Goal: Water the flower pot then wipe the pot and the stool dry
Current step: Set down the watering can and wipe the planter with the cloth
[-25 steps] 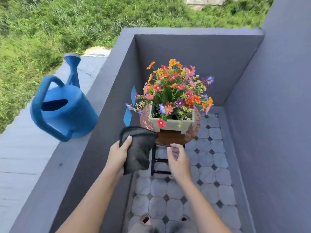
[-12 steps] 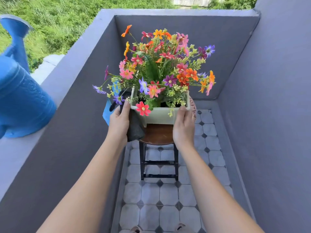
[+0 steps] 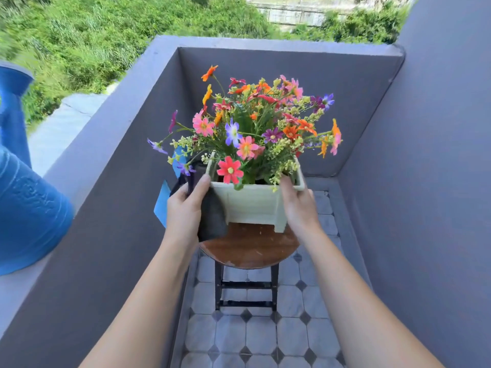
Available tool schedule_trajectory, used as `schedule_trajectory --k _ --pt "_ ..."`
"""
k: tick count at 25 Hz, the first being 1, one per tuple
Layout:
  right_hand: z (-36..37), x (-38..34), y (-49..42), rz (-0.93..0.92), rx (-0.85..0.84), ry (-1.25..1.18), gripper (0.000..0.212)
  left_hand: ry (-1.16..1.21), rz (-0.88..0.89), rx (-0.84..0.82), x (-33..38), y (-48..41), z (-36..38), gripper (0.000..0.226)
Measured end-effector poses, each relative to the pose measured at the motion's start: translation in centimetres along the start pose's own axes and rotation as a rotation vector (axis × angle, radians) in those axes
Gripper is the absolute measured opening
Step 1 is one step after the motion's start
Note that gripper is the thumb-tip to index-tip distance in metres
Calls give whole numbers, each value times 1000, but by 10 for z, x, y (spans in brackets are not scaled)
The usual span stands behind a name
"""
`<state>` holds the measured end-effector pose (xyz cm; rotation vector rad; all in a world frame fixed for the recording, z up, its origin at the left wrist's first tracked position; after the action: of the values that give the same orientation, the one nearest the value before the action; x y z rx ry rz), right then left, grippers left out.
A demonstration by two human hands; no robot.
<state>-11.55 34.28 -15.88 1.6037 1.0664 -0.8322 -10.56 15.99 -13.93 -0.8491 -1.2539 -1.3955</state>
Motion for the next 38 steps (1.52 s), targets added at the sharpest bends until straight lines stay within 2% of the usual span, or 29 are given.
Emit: schedule_trajectory --k 2,5,9,12,13,15,17,19,20,22,24,26,27,30,32,33,35,36,38 --pt "-1 -7 -9 32 -23 -68 58 -45 15 38 6 -5 3 24" --pt "2 -16 -21 24 27 -248 54 -60 31 67 10 -12 9 24" --pt "-1 -19 -38 44 -53 -277 70 39 14 92 15 -18 23 28" --pt "-8 -27 -38 70 -132 -254 48 28 -66 119 7 -25 24 48" --pt "-10 -29 -38 66 -146 -253 39 -74 -35 105 1 -27 26 56" --pt "-10 -31 -39 80 -136 -242 29 -357 131 152 -10 -25 35 57" --pt "-10 -32 -38 93 -130 -244 26 -563 288 284 -19 -20 46 51" --pt "-10 -31 -38 98 -134 -238 30 -748 386 341 -29 -14 60 33" --pt "-12 -30 -38 104 -138 -228 35 -803 410 296 -36 -10 67 26" --pt "-16 -30 -38 116 -152 -211 44 -710 374 212 -37 -3 79 20" --pt "-21 -31 -37 142 -184 -195 49 -639 378 335 -28 0 78 24" --pt "-24 -33 -34 135 -217 -188 51 -726 448 506 -18 -4 69 30" --pt "-25 -33 -34 122 -226 -185 52 -809 510 519 -20 -7 68 32" --pt "-27 -37 -32 130 -245 -175 64 -1108 762 352 -39 3 82 37" --pt "-29 -42 -30 135 -259 -192 54 -1244 861 258 -47 5 78 39" --pt "-31 -44 -30 146 -280 -194 51 -1239 822 304 -47 1 71 38" --pt "-35 -45 -30 153 -346 -178 47 -1075 644 468 -36 -6 62 29" --pt "-36 -45 -30 152 -359 -173 41 -1009 601 495 -32 -7 60 28" --pt "-39 -45 -30 158 -360 -168 36 -1021 634 442 -30 -3 62 33"
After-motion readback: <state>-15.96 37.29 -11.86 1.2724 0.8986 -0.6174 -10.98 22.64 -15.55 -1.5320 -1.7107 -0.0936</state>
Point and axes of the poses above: each hand's wrist, its own y-axis away from the middle knuckle, its own z-axis out of the palm, x = y × z, the point moved 1 cm from there along -y, towards the middle knuckle, and after that the axes turned 13 degrees about -x, right-handed, at the moved point
